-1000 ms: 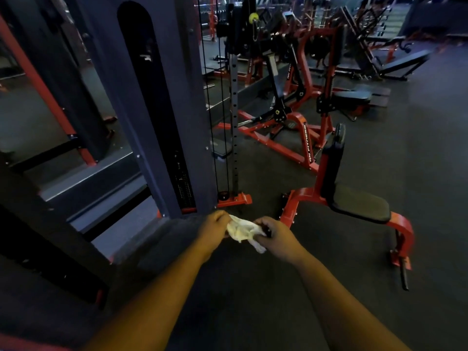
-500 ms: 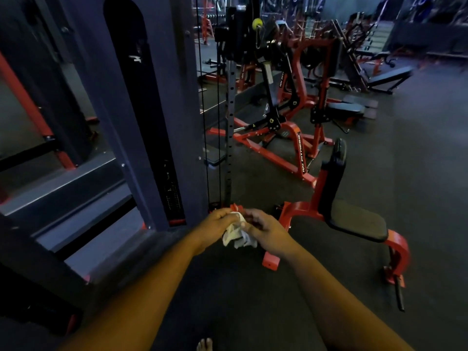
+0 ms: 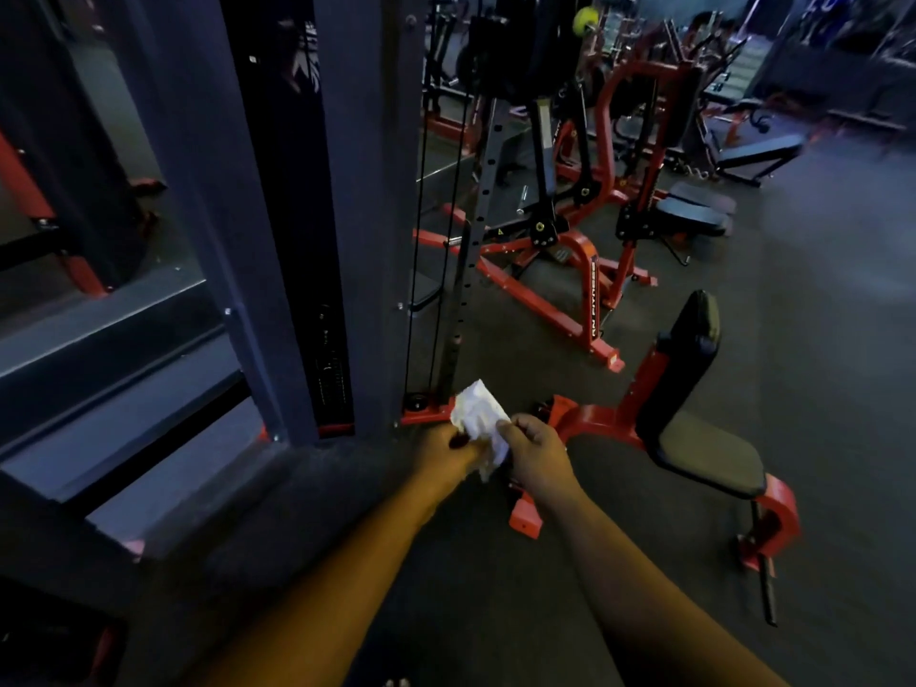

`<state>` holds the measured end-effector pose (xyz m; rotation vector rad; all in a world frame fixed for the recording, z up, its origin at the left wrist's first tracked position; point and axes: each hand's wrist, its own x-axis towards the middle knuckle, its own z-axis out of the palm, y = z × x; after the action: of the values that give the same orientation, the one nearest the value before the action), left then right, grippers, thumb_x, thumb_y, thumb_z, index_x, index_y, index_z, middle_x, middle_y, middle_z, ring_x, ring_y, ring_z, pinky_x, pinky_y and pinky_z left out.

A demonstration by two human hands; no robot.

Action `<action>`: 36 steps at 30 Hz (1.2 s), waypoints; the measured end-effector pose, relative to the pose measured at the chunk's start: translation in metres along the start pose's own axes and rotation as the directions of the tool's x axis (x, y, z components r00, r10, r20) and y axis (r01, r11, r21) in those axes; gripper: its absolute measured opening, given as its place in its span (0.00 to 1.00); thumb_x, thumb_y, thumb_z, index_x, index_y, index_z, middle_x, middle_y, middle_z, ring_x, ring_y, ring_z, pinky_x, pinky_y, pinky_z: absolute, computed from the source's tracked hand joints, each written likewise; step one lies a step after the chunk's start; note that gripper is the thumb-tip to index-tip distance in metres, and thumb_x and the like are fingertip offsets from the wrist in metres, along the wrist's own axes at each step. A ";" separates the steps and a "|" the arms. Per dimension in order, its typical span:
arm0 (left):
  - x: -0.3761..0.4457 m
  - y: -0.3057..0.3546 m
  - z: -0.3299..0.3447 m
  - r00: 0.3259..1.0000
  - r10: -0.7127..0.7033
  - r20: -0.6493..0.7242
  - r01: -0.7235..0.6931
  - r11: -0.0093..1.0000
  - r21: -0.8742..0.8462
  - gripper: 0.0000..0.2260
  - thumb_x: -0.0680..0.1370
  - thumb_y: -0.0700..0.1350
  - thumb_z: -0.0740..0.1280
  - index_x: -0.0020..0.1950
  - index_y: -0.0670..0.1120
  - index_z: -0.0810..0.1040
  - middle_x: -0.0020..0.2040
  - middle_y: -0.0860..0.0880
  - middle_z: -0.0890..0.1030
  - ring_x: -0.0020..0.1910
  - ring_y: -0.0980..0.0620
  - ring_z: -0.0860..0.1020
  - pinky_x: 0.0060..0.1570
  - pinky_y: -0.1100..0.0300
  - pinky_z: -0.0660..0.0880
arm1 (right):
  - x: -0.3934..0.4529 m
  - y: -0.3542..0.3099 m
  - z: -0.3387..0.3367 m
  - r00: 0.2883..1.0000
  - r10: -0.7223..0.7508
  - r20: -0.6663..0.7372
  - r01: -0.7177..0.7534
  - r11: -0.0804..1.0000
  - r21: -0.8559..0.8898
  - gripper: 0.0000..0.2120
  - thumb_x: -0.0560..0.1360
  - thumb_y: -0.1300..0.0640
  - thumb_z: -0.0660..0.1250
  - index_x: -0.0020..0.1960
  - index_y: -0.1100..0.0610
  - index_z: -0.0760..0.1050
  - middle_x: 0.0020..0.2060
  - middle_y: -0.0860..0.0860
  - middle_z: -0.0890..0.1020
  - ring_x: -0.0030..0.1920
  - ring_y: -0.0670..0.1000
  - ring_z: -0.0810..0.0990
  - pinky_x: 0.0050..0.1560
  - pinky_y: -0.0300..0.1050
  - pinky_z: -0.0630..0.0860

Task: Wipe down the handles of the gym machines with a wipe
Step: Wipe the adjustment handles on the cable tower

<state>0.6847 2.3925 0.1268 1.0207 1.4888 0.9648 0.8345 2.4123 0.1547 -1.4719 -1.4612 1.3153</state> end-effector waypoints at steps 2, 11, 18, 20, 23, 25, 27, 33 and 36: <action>0.010 0.000 -0.009 0.999 -0.012 -0.047 0.009 0.999 -0.053 0.10 0.81 0.44 0.71 0.59 0.40 0.82 0.52 0.45 0.85 0.50 0.48 0.83 0.43 0.66 0.77 | 0.008 -0.001 -0.003 0.997 0.073 -0.007 -0.071 0.987 0.144 0.09 0.82 0.58 0.62 0.52 0.62 0.78 0.44 0.56 0.83 0.43 0.52 0.85 0.40 0.49 0.81; 0.032 0.014 -0.007 0.972 -0.218 -0.084 0.177 0.922 -0.343 0.10 0.85 0.47 0.63 0.65 0.49 0.77 0.62 0.45 0.81 0.57 0.46 0.81 0.53 0.48 0.81 | 0.035 0.018 -0.008 0.964 0.263 -0.044 -0.235 0.915 0.328 0.22 0.77 0.44 0.71 0.67 0.50 0.72 0.60 0.51 0.79 0.60 0.56 0.81 0.62 0.63 0.78; 0.052 0.020 -0.026 0.952 0.094 -0.290 -0.090 0.996 0.026 0.17 0.84 0.41 0.63 0.72 0.53 0.70 0.63 0.47 0.76 0.57 0.49 0.78 0.44 0.61 0.74 | 0.049 0.012 -0.038 0.994 -0.026 -0.108 0.044 0.985 0.164 0.19 0.81 0.63 0.59 0.60 0.43 0.81 0.59 0.47 0.82 0.61 0.51 0.81 0.63 0.62 0.78; 0.057 0.025 -0.028 0.954 0.172 -0.247 -0.161 0.985 0.066 0.12 0.84 0.41 0.63 0.65 0.53 0.75 0.60 0.48 0.79 0.57 0.47 0.80 0.47 0.58 0.76 | 0.052 0.009 -0.046 0.994 -0.036 -0.106 0.052 0.986 0.159 0.18 0.82 0.63 0.58 0.57 0.48 0.84 0.59 0.47 0.83 0.61 0.49 0.81 0.64 0.59 0.78; 0.062 0.036 -0.029 0.981 0.162 -0.109 -0.160 0.987 0.022 0.11 0.84 0.40 0.64 0.57 0.54 0.81 0.59 0.51 0.82 0.57 0.49 0.82 0.52 0.55 0.80 | 0.054 0.003 -0.057 0.992 -0.072 -0.104 0.082 0.992 0.098 0.14 0.81 0.63 0.62 0.61 0.52 0.82 0.61 0.47 0.82 0.62 0.45 0.80 0.65 0.48 0.78; 0.064 0.042 -0.030 0.986 0.160 0.046 -0.163 0.983 0.089 0.14 0.83 0.40 0.68 0.66 0.53 0.79 0.64 0.52 0.80 0.61 0.53 0.80 0.56 0.59 0.79 | 0.056 0.002 -0.065 0.986 -0.147 -0.073 0.146 0.989 -0.026 0.14 0.79 0.59 0.69 0.64 0.53 0.80 0.62 0.46 0.82 0.61 0.43 0.80 0.63 0.45 0.78; 0.071 0.048 -0.031 0.975 0.192 0.109 -0.216 0.933 0.289 0.20 0.80 0.39 0.72 0.72 0.48 0.76 0.66 0.49 0.79 0.62 0.53 0.79 0.54 0.64 0.76 | 0.060 0.002 -0.073 0.971 -0.230 -0.058 0.212 0.951 -0.226 0.15 0.77 0.56 0.73 0.63 0.51 0.81 0.59 0.44 0.82 0.59 0.42 0.80 0.59 0.42 0.78; 0.087 0.070 -0.038 0.896 0.444 0.012 -0.308 0.603 0.736 0.07 0.78 0.43 0.72 0.56 0.49 0.85 0.52 0.54 0.74 0.55 0.53 0.74 0.52 0.60 0.69 | 0.072 -0.003 -0.085 0.928 -0.369 -0.047 0.282 0.781 -0.557 0.05 0.76 0.55 0.72 0.51 0.48 0.82 0.49 0.43 0.79 0.49 0.42 0.78 0.48 0.39 0.76; 0.094 0.080 -0.046 0.879 0.476 -0.031 -0.350 0.687 0.637 0.06 0.79 0.41 0.72 0.55 0.45 0.85 0.57 0.53 0.73 0.58 0.55 0.70 0.57 0.61 0.66 | 0.078 -0.006 -0.093 0.951 -0.300 0.079 0.268 0.666 -0.696 0.03 0.77 0.49 0.71 0.49 0.45 0.80 0.46 0.42 0.76 0.46 0.43 0.76 0.42 0.39 0.71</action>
<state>0.6388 2.5044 0.1801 1.8566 1.8369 0.9156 0.9105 2.5066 0.1698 -1.5946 -2.2067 0.5205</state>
